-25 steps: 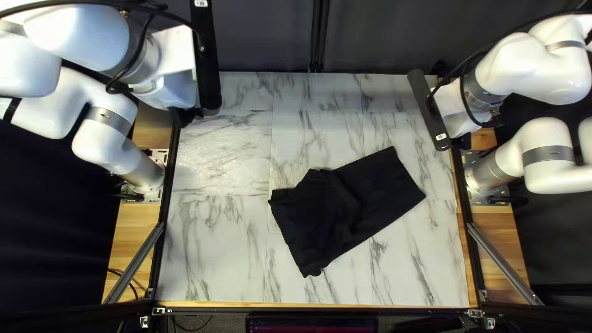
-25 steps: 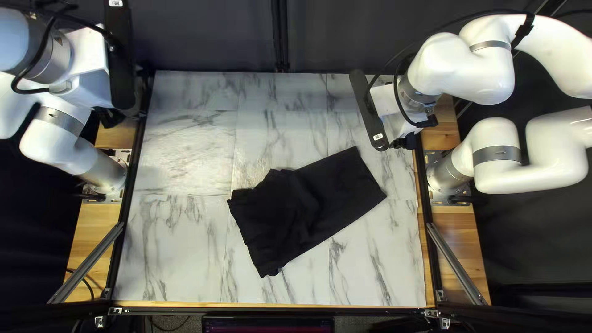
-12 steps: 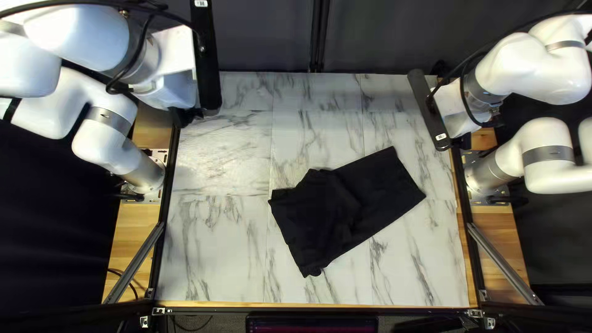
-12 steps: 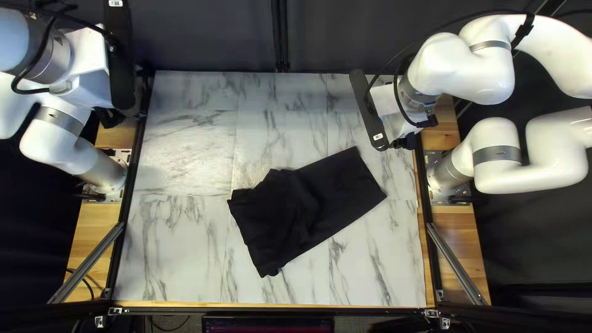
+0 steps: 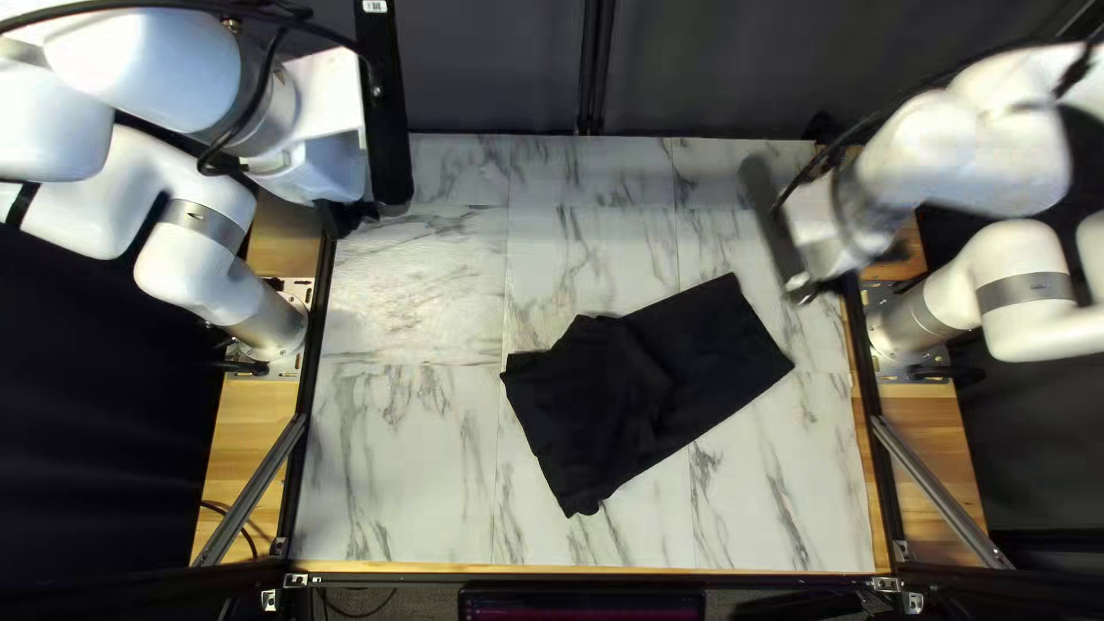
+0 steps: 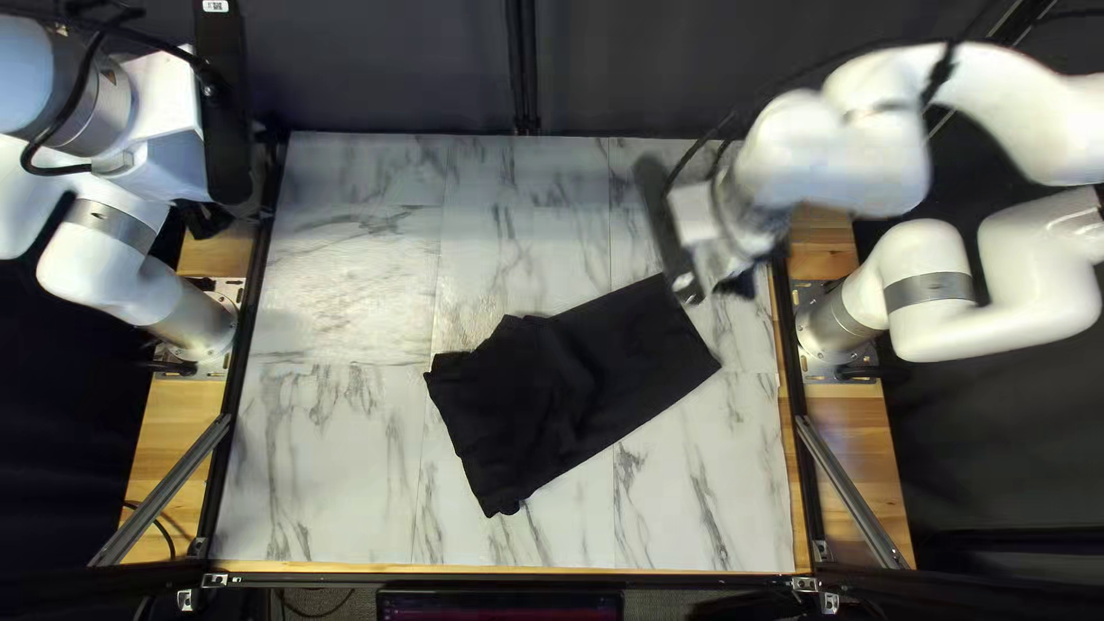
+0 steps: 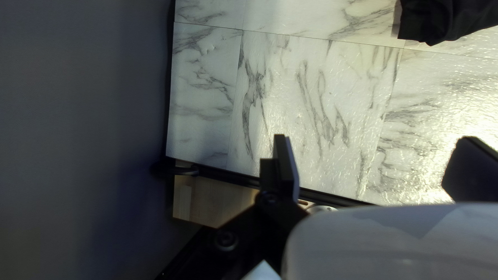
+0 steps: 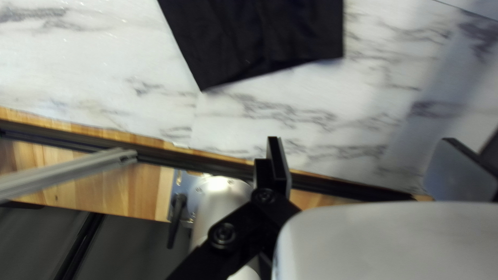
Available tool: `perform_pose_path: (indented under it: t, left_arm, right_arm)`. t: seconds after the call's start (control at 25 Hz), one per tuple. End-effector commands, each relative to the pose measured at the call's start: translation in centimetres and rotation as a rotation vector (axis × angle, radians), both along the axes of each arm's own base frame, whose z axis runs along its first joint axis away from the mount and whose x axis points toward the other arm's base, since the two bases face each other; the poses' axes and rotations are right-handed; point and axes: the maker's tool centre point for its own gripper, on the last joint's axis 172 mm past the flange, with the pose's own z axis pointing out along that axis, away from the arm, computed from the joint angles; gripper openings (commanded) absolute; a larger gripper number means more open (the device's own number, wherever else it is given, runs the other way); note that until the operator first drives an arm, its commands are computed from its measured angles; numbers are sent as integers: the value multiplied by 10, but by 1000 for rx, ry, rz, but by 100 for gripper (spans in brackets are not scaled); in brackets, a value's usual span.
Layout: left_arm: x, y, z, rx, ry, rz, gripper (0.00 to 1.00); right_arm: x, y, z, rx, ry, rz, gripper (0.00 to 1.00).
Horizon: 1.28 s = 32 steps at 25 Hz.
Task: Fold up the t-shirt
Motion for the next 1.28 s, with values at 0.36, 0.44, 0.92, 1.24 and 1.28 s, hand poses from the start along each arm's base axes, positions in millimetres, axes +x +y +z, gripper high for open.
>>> perform_pose_path:
  t: [0.36, 0.44, 0.92, 1.24, 1.28]
  left_arm:
    - [0, 0, 0, 0, 0, 0, 100]
    - [0, 0, 0, 0, 0, 0, 100]
    - [0, 0, 0, 0, 0, 0, 100]
    - [0, 0, 0, 0, 0, 0, 100]
    - [0, 0, 0, 0, 0, 0, 100]
  right_arm:
    - [-40, 42, -64, -27, -25, -56, 100]
    - [-41, 37, -67, -30, -28, -44, 100]
    - [-62, 12, -98, -8, -121, 123, 100]
    - [-58, 9, -119, -25, -105, 130, 100]
    - [-57, 9, -120, -25, -107, 130, 100]
